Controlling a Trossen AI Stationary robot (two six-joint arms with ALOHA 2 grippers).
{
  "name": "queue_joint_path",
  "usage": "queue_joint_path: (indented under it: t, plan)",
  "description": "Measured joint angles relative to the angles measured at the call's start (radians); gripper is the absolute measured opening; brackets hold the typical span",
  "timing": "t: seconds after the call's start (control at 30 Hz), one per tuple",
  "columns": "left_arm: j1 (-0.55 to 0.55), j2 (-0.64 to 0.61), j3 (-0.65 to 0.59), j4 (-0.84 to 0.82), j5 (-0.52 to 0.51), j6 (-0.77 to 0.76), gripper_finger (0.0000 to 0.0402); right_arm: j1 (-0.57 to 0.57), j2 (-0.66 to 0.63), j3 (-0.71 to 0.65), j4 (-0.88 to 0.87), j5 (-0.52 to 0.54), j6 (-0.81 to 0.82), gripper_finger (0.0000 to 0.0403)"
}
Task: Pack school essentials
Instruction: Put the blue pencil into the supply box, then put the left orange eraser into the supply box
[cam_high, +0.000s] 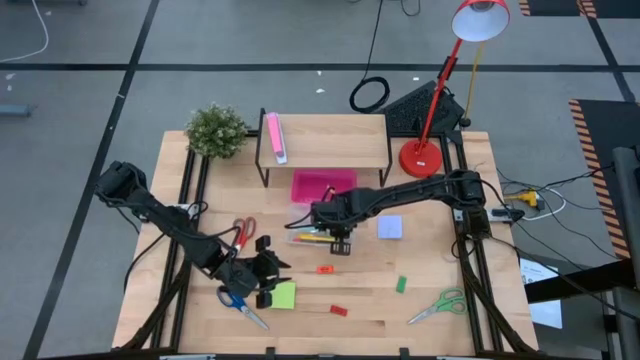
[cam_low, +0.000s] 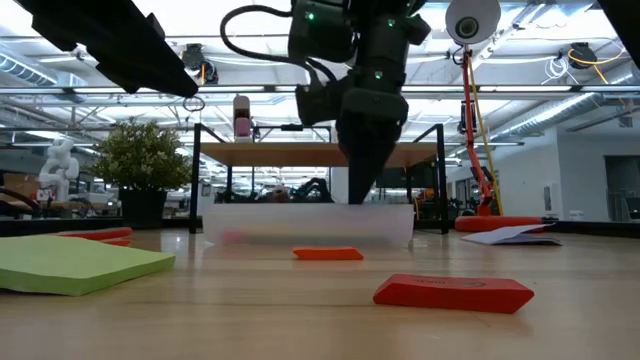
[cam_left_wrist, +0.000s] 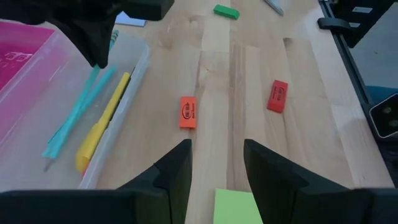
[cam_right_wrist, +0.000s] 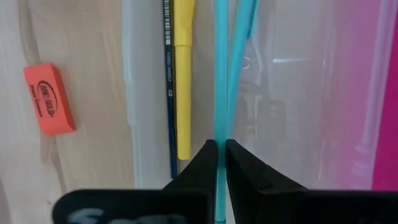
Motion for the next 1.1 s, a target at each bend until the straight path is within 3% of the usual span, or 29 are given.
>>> queue_joint_path:
  t: [0.17, 0.5, 0.7, 1.1]
  plan:
    - [0.001, 0.000, 0.000, 0.006, -0.008, 0.000, 0.0147, 0.001, 0.000, -0.018, 0.050, 0.000, -0.001, 0.0031]
    - [0.001, 0.000, 0.000, 0.016, -0.008, 0.003, 0.0147, 0.002, -0.033, -0.018, 0.090, 0.000, -0.007, 0.0122]
    - [-0.005, 0.000, 0.000, -0.016, -0.008, -0.005, 0.0147, 0.062, -0.114, -0.018, 0.040, 0.017, 0.058, 0.0138]
    - [-0.040, 0.000, 0.000, -0.040, -0.008, -0.129, 0.0147, 0.398, -0.234, -0.065, 0.018, 0.401, 0.201, 0.0134]
